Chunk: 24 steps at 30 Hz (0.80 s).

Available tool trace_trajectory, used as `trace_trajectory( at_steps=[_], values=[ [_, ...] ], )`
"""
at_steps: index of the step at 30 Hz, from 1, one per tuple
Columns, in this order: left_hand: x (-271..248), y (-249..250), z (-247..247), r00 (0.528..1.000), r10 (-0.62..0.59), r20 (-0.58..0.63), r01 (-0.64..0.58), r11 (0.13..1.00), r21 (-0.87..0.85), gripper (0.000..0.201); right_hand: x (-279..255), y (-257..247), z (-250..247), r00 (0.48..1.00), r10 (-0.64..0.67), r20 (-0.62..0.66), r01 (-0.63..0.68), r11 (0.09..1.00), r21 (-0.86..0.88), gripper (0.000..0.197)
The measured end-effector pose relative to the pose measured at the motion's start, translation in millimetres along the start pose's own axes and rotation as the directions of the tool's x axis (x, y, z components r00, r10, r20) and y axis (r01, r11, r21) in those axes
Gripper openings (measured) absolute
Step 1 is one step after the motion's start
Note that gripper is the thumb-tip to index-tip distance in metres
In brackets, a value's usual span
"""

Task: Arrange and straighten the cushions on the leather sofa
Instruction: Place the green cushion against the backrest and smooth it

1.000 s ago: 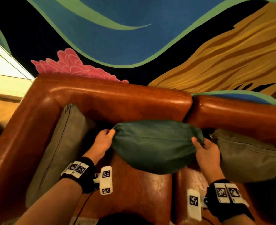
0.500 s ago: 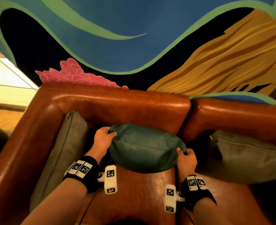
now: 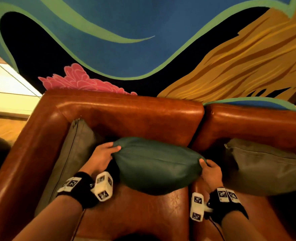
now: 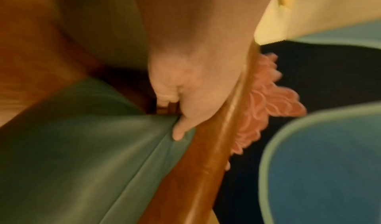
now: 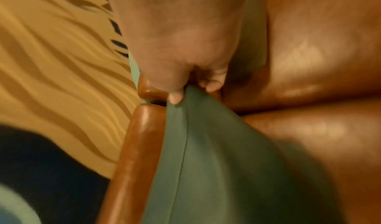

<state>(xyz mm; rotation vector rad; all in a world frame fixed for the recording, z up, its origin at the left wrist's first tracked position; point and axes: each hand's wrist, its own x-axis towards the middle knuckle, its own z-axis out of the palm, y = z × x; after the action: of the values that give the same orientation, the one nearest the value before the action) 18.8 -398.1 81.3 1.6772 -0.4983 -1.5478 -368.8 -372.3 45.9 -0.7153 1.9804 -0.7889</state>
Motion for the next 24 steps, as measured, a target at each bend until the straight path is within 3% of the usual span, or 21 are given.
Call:
trace_trajectory(
  at_steps=[1,3,5,6,8,11,12,15,19,20,21,22,23,24],
  values=[
    [-2,-6,-3,1.0,0.003,-0.022,-0.003,1.0,0.018,0.013,-3,2,-1,1.0,0.026,0.002,-0.026,0.999,-0.029,0.019],
    [-3,-9,-6,0.978,0.163,-0.132,-0.138,0.973,0.185,0.009,-16,-7,-2,0.999,-0.047,0.011,0.047,0.997,-0.055,0.018],
    [0,-7,-5,0.932,0.337,-0.134,-0.255,0.871,0.421,0.011,-28,-14,-5,0.989,-0.143,0.034,0.141,0.989,0.041,0.012],
    [3,-7,-10,0.918,0.368,-0.145,-0.264,0.844,0.468,0.016,-30,-15,-7,0.993,-0.119,0.022,0.115,0.983,0.142,0.008],
    [8,-9,-18,0.895,0.393,-0.209,-0.264,0.847,0.462,0.019,-32,-13,-9,0.999,-0.038,0.0,0.037,0.961,0.274,0.013],
    [6,-9,-15,0.877,0.467,-0.112,-0.313,0.733,0.604,0.019,-32,-22,-10,0.988,-0.11,0.107,0.078,0.961,0.267,0.025],
    [5,-7,-14,0.881,0.461,-0.109,-0.32,0.748,0.582,0.018,-31,-28,-14,0.986,-0.101,0.134,0.057,0.953,0.296,0.028],
    [12,-9,-25,0.907,0.379,-0.183,-0.25,0.835,0.491,0.02,-19,-26,-35,0.988,-0.007,0.156,-0.054,0.921,0.386,0.031],
    [15,-17,3,0.854,0.409,-0.321,-0.134,0.77,0.624,0.026,-14,-26,-25,0.989,0.088,0.115,-0.129,0.896,0.425,0.038],
    [12,-16,14,0.817,0.457,-0.353,-0.111,0.724,0.681,0.029,-18,-29,-21,0.989,0.083,0.123,-0.128,0.896,0.424,0.038],
    [9,-15,30,0.75,0.571,-0.333,-0.123,0.616,0.778,0.034,-17,-27,-18,0.989,0.074,0.126,-0.121,0.9,0.418,0.039],
    [1,-12,51,0.657,0.717,-0.235,-0.191,0.46,0.867,0.039,-17,-26,-14,0.989,0.068,0.128,-0.117,0.898,0.424,0.04],
    [-3,-15,77,0.566,0.824,-0.039,-0.335,0.273,0.902,0.042,-14,-22,-9,0.99,0.051,0.134,-0.105,0.898,0.428,0.041],
    [-10,-20,112,0.478,0.852,0.213,-0.502,0.066,0.862,0.044,-16,-24,-4,0.99,0.045,0.137,-0.101,0.893,0.438,0.041]
  ],
)
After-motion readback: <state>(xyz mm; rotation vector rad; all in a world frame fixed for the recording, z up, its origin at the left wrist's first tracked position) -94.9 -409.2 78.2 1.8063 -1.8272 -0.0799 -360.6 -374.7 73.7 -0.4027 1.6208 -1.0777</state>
